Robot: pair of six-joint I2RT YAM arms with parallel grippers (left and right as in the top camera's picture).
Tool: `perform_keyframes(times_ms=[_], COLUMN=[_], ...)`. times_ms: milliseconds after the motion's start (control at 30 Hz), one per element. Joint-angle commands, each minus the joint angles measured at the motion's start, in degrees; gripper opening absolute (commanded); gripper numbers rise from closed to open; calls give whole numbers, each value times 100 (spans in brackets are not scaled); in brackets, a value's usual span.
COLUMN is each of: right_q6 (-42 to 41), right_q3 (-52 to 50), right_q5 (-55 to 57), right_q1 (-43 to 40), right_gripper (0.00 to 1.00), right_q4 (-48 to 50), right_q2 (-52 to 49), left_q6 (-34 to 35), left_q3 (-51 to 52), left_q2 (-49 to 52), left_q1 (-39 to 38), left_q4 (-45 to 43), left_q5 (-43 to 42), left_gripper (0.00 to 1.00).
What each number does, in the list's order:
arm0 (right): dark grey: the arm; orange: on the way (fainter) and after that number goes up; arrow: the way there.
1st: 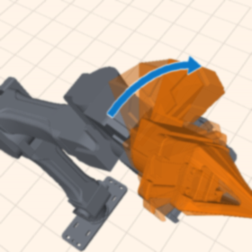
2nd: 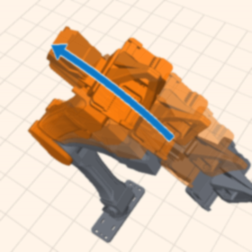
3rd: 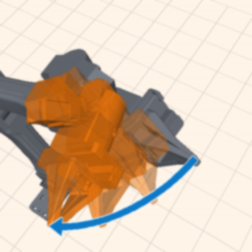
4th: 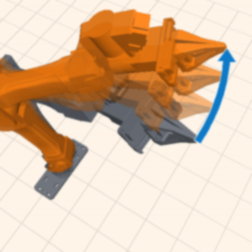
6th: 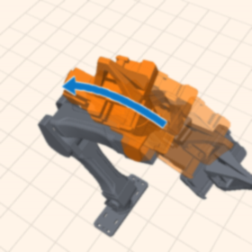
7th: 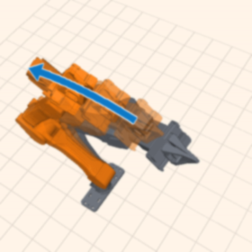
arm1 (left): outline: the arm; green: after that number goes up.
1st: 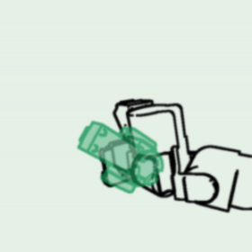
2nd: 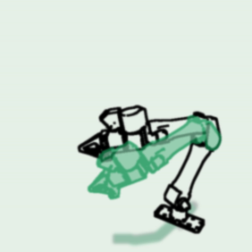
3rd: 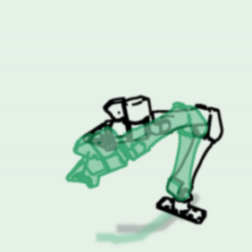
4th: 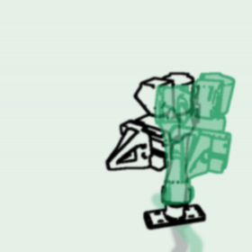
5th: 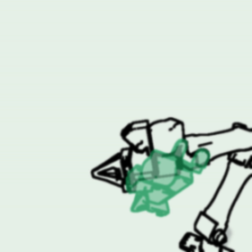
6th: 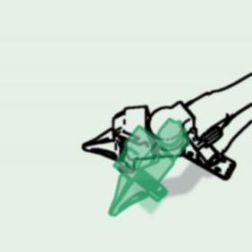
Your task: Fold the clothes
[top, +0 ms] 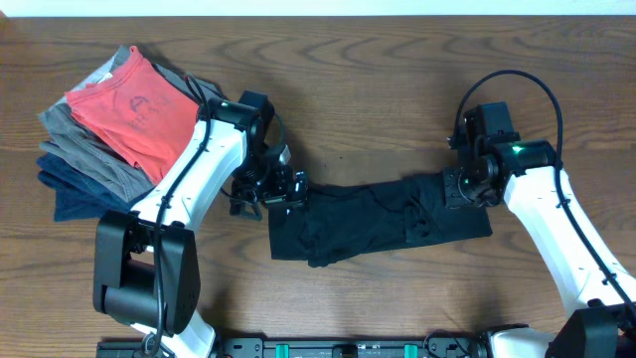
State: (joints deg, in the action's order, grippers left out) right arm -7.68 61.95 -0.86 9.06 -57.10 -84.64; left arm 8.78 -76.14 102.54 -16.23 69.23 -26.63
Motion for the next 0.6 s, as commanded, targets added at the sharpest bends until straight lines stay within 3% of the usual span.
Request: perform_keyframes(times_ms=[0, 267, 533, 567], right_q6=[-219, -214, -214, -214], right_q3=[-22, -22, -22, -22], right_q5=[282, 282, 282, 280], right_q1=[-26, -26, -26, -24], right_gripper=[42, 43, 43, 43], right_q4=[-46, -83, -98, -98], right_q2=[-2, -2, -2, -2], left_q6=[-61, -61, -39, -33], left_q3=[87, 975, 2201, 2264], left_q2=[20, 22, 22, 22], left_q1=[-28, -186, -212, -214], left_q4=[-149, -1132, -2767, -2804], left_q5=[24, 26, 22, 7], left_gripper=[98, 98, 99, 94])
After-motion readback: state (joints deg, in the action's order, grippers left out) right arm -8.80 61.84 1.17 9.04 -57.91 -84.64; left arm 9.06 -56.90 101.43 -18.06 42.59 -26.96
